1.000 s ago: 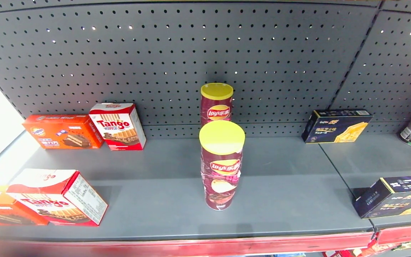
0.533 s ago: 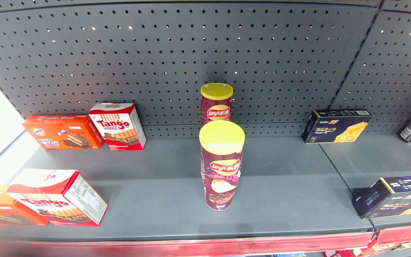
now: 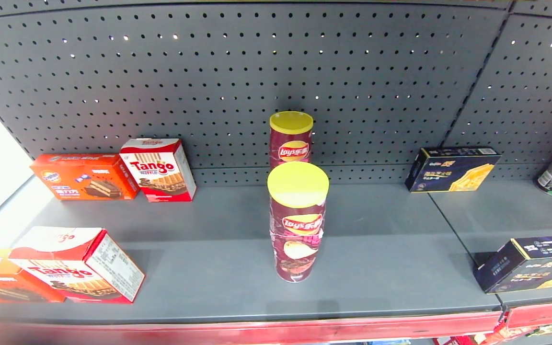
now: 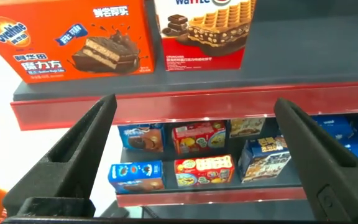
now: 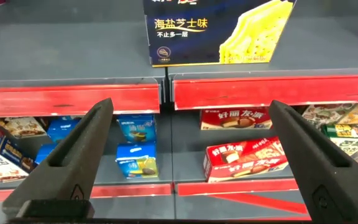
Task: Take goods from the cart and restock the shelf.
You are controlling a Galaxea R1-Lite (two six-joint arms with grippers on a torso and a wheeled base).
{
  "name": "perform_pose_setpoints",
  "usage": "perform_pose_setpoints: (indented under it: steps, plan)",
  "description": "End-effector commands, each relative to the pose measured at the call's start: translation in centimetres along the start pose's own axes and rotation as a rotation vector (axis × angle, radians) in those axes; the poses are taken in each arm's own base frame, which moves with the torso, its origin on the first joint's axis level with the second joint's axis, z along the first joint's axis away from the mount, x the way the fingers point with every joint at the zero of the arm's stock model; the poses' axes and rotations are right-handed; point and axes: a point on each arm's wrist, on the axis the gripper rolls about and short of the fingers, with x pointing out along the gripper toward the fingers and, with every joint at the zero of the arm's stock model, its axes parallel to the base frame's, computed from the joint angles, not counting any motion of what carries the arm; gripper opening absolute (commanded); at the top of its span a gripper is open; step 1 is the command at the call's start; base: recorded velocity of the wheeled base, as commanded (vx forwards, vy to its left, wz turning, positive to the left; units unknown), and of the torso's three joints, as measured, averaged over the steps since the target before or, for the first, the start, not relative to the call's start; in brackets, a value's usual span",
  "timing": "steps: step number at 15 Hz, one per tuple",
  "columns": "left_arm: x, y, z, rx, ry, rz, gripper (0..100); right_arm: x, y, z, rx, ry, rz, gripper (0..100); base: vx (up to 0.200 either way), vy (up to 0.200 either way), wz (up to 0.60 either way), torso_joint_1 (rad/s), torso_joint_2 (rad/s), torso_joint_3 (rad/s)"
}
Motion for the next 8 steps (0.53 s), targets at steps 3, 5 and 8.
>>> perform_pose_setpoints:
  steps: [3, 5, 8]
  plan:
    - [0.0, -0.03, 0.0, -0.012, -0.001, -0.014, 100, -0.01, 0.0, -0.03, 0.003, -0.002, -0.001, 100, 0.0, 0.0, 0.2, 0.001, 0.0, 0.001]
    - [0.0, -0.05, 0.02, -0.023, -0.003, -0.024, 100, -0.01, 0.0, -0.03, 0.0, -0.002, 0.0, 100, 0.0, 0.0, 0.0, 0.0, 0.0, 0.0]
    - [0.0, -0.05, 0.02, -0.023, -0.002, -0.021, 100, -0.01, 0.0, -0.03, 0.0, -0.002, -0.001, 100, 0.0, 0.0, 0.0, 0.0, 0.0, 0.0]
